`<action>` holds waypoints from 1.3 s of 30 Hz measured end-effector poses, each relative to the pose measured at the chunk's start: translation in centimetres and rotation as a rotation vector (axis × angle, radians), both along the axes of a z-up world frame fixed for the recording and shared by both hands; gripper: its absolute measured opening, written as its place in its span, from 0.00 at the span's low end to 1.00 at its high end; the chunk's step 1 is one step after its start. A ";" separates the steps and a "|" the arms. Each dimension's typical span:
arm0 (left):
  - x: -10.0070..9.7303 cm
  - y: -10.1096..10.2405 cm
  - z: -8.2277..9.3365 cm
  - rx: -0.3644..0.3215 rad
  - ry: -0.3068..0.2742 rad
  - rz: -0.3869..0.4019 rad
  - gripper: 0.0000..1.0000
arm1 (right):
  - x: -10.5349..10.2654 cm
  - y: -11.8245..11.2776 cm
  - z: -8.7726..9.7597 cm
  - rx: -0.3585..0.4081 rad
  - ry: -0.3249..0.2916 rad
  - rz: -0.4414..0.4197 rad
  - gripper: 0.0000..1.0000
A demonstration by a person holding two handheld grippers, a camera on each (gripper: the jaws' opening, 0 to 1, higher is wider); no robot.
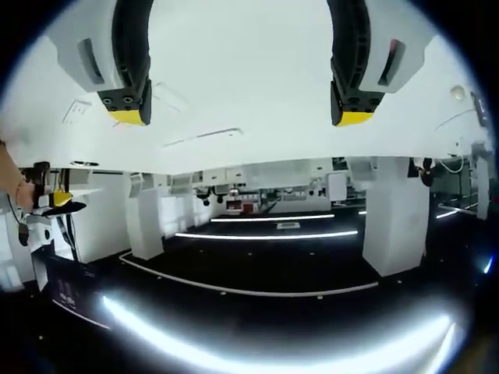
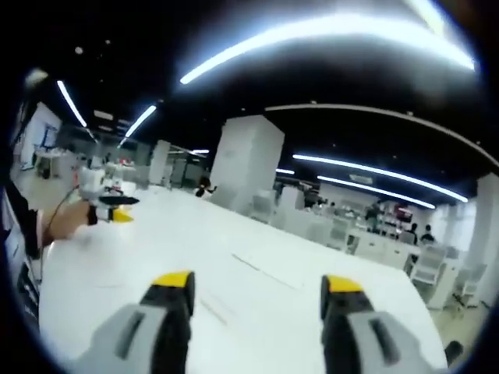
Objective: Locate the socket holder cover, grip the socket holder cover, clip it into the socket holder slot.
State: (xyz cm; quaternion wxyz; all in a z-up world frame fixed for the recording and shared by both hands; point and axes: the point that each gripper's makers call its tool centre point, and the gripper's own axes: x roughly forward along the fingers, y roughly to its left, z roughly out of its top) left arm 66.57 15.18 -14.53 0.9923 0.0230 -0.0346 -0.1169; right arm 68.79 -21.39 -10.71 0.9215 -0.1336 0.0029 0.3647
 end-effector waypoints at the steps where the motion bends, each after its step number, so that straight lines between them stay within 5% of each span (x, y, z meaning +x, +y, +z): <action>1: 0.0 0.0 0.0 0.001 0.002 -0.001 0.94 | 0.0 0.2 -0.1 -0.009 0.005 0.007 0.67; 17: -0.2 0.1 -0.3 0.016 0.015 0.002 0.93 | -0.4 3.9 -1.9 -0.171 0.114 0.137 0.67; 39: -0.2 -0.3 -0.5 0.005 0.025 -0.018 0.93 | -2.3 7.1 -7.9 -0.488 0.264 0.327 0.70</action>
